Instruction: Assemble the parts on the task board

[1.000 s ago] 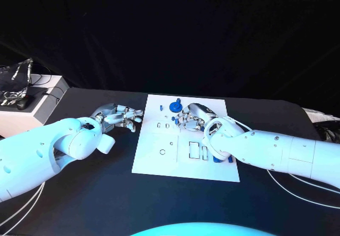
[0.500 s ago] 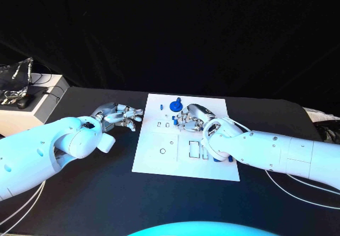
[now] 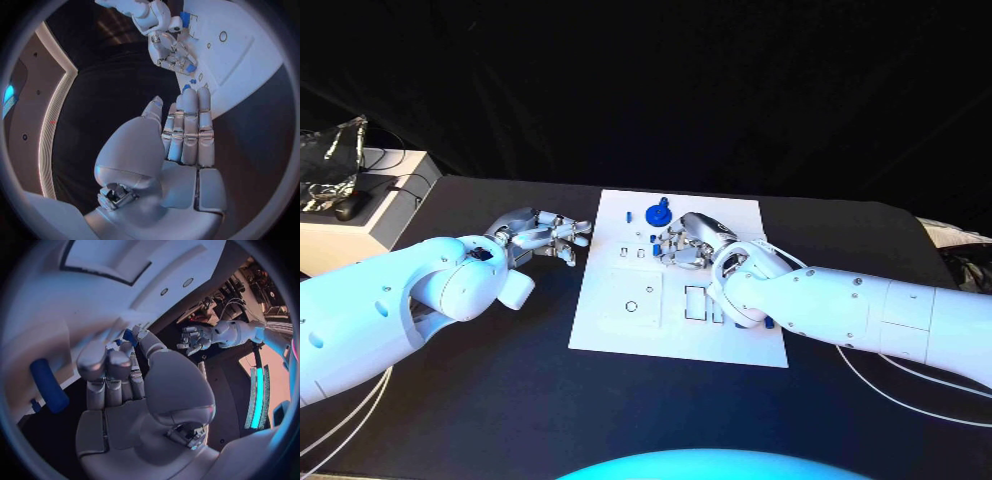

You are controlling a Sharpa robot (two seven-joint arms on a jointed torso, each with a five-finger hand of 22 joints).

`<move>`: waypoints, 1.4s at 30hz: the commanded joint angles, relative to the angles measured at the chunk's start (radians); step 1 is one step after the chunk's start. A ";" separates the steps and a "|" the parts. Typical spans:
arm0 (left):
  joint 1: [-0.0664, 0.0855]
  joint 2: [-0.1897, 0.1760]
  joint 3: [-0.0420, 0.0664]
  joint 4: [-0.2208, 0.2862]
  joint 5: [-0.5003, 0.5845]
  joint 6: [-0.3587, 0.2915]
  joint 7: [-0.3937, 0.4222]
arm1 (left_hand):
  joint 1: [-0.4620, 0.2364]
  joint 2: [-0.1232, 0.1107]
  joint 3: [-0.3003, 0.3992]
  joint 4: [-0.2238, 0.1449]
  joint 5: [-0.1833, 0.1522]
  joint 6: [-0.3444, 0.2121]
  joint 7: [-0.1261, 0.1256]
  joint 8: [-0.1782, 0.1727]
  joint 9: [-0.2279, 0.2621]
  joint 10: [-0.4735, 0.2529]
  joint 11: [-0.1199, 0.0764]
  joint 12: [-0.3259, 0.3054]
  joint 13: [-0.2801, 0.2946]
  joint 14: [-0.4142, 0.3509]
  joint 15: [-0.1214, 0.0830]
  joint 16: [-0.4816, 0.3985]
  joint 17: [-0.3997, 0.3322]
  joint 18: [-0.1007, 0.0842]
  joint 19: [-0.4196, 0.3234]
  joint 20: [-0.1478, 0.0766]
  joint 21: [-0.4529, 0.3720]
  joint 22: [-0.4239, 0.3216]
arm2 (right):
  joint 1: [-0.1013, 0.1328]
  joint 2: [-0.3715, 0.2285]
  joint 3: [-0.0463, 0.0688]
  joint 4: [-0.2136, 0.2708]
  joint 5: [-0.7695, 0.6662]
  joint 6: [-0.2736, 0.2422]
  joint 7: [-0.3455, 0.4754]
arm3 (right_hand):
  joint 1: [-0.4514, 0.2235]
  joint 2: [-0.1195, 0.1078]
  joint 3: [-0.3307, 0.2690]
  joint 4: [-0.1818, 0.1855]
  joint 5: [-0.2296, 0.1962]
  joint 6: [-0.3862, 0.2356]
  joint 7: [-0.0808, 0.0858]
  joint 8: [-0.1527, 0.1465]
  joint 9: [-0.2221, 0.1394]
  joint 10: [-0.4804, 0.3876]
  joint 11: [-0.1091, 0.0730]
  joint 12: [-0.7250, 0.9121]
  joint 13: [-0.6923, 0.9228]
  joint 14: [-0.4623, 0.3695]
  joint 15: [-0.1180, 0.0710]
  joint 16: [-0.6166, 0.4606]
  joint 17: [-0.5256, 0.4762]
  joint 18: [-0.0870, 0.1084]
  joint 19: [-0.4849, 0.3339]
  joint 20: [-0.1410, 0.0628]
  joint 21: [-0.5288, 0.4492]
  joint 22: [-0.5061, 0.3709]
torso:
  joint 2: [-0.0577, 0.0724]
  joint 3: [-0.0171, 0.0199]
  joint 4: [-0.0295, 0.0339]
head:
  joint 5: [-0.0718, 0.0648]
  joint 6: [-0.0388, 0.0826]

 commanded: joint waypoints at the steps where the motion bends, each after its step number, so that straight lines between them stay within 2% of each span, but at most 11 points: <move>1: 0.000 0.001 0.001 0.001 0.004 0.014 0.003 | 0.006 0.003 -0.004 -0.001 0.002 -0.007 -0.001 -0.003 0.000 -0.009 0.002 0.001 -0.001 -0.007 0.003 -0.004 0.001 0.007 0.000 0.002 -0.003 0.000 | -0.001 0.002 0.000 -0.007 0.010 0.024 0.008 | -0.006 -0.001 -0.001 0.004 -0.005 -0.001 -0.002 -0.004 0.002 -0.003 0.000 0.005 0.002 0.001 -0.007 0.008 0.003 -0.012 0.058 -0.010 0.004 0.110 | 0.000 -0.0002 0.0007 | 0.000 -0.001; 14: 0.000 0.001 0.001 0.000 0.004 0.013 0.002 | 0.006 0.003 -0.004 -0.001 0.002 -0.007 -0.001 -0.003 0.000 -0.009 0.002 0.001 -0.001 -0.007 0.003 -0.004 0.001 0.007 0.000 0.002 -0.003 0.000 | -0.001 -0.002 0.000 -0.012 0.009 0.038 0.001 | -0.005 -0.001 -0.003 0.005 -0.005 -0.002 -0.001 -0.004 0.002 -0.002 0.000 0.005 0.004 0.001 -0.007 0.009 0.005 -0.013 0.057 -0.010 0.011 0.111 | 0.000 0.0008 -0.0006 | 0.001 -0.003; 23: 0.000 0.001 0.001 -0.001 0.004 0.014 0.002 | 0.006 0.003 -0.004 -0.001 0.002 -0.007 -0.001 -0.003 0.000 -0.009 0.002 0.001 -0.001 -0.007 0.003 -0.004 0.001 0.007 0.000 0.002 -0.003 0.000 | -0.001 -0.004 0.000 -0.014 0.005 0.051 -0.008 | -0.005 -0.002 -0.004 0.007 -0.005 -0.003 -0.001 -0.004 0.001 -0.001 0.001 0.004 0.004 0.000 -0.006 0.009 0.005 -0.013 0.056 -0.010 0.012 0.111 | -0.001 -0.0003 -0.0002 | 0.001 -0.004; 42: -0.001 0.000 0.001 -0.003 0.004 0.017 -0.002 | 0.005 0.002 -0.006 0.000 0.002 -0.008 0.000 -0.003 0.000 -0.009 0.002 0.001 -0.001 -0.007 0.004 -0.005 0.002 0.007 0.001 0.002 -0.005 0.002 | -0.002 -0.011 0.000 0.008 0.003 0.015 0.008 | -0.003 -0.011 -0.017 0.011 -0.005 -0.024 0.004 -0.004 0.001 0.001 0.003 0.001 0.007 -0.001 -0.004 0.008 0.012 -0.013 0.053 -0.008 0.024 0.112 | 0.000 0.0001 0.0001 | 0.002 -0.005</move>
